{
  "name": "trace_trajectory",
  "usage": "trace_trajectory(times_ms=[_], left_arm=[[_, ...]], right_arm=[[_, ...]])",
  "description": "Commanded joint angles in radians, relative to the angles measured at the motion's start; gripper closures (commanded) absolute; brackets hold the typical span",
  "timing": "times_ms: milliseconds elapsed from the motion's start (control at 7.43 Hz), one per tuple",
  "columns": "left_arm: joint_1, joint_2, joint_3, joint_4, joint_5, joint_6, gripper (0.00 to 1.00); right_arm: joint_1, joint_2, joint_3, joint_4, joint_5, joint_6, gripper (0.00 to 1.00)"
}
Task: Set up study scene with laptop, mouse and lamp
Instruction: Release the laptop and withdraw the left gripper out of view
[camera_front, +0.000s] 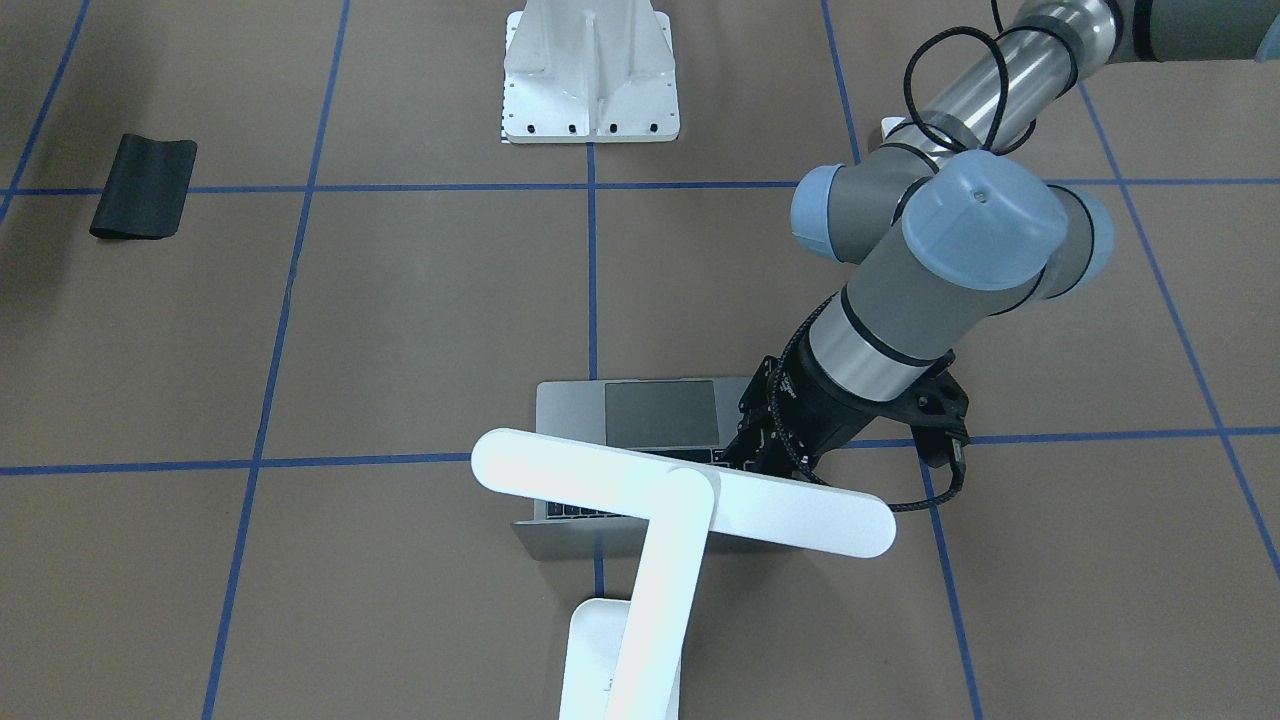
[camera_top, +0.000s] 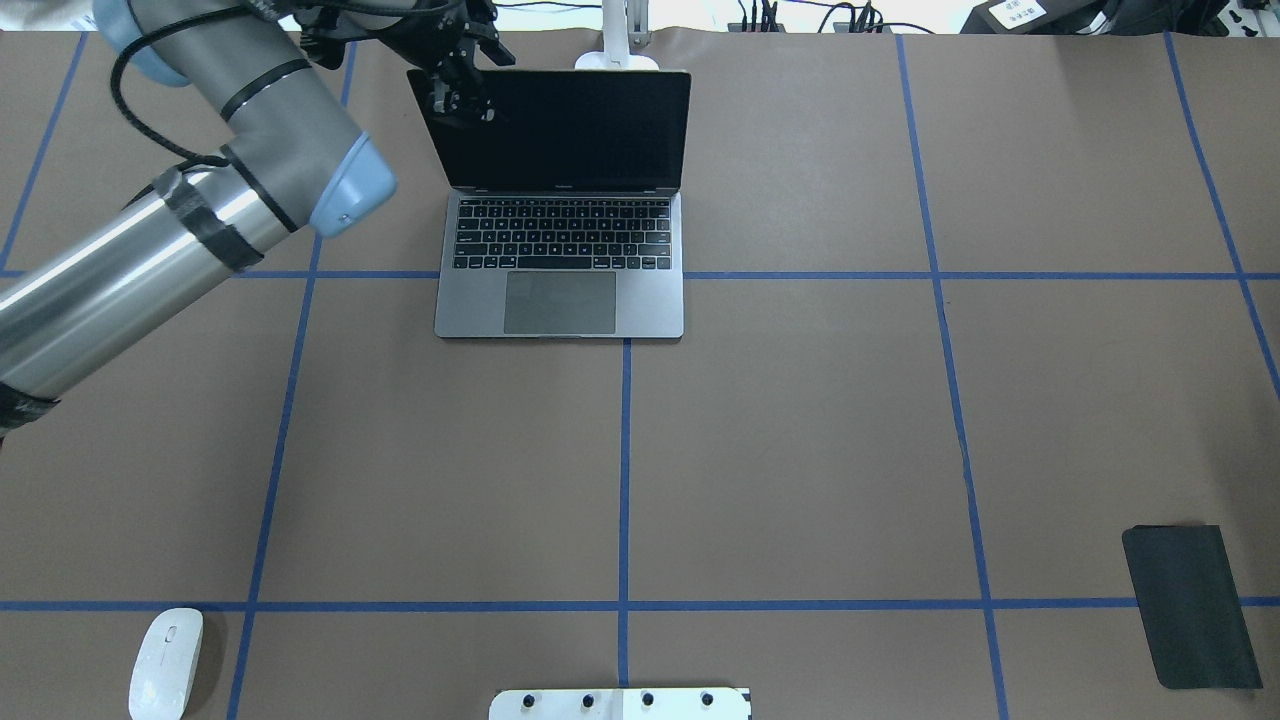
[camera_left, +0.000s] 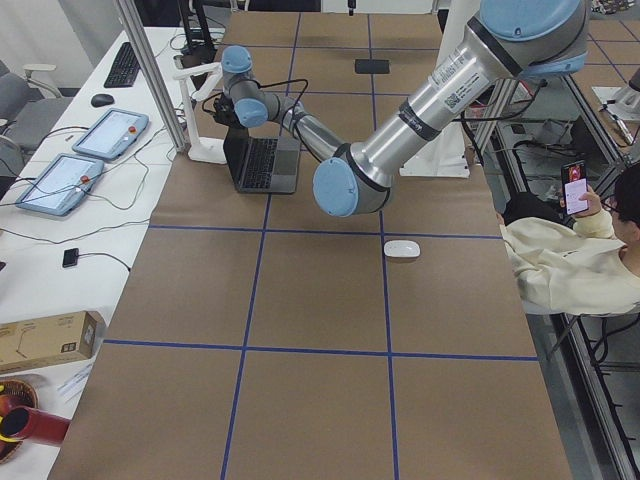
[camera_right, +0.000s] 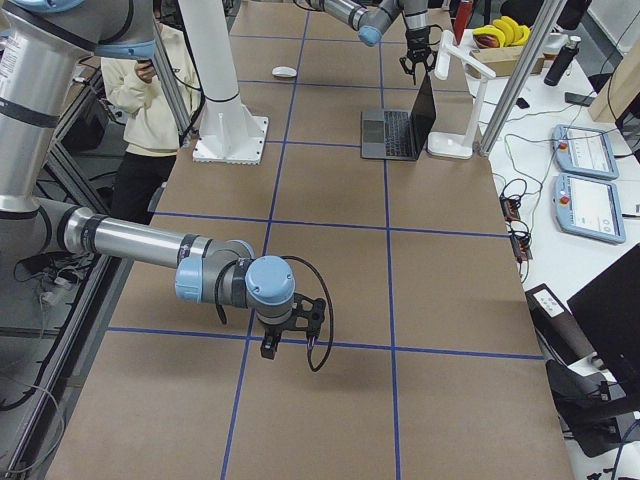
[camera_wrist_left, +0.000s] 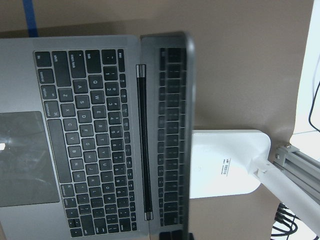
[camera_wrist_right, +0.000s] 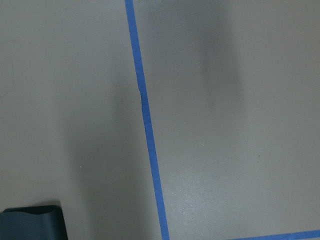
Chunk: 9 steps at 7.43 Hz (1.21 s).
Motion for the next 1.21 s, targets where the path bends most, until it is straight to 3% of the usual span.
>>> trace_trajectory(times_ms=[0, 269, 538, 808, 1077], left_arm=[[-0.081, 0.156, -0.128, 0.006, -0.165, 0.202, 0.00], [-0.193, 0.261, -0.208, 0.010, -0.265, 0.389, 0.00], [-0.262, 0.345, -0.271, 0.013, -0.305, 0.642, 0.00], [-0.307, 0.462, -0.279, 0.013, -0.299, 0.994, 0.00], [-0.351, 0.537, -0.272, 0.044, -0.264, 1.286, 0.00]], right_arm=[[0.000, 0.002, -0.003, -0.004, 0.007, 0.001, 0.00], [0.000, 0.011, -0.017, 0.001, 0.007, 0.004, 0.00], [-0.002, 0.012, -0.019, 0.007, 0.018, 0.008, 0.00], [-0.002, 0.028, -0.034, 0.001, 0.082, 0.104, 0.00], [-0.003, 0.037, -0.045, 0.004, 0.201, 0.210, 0.00]])
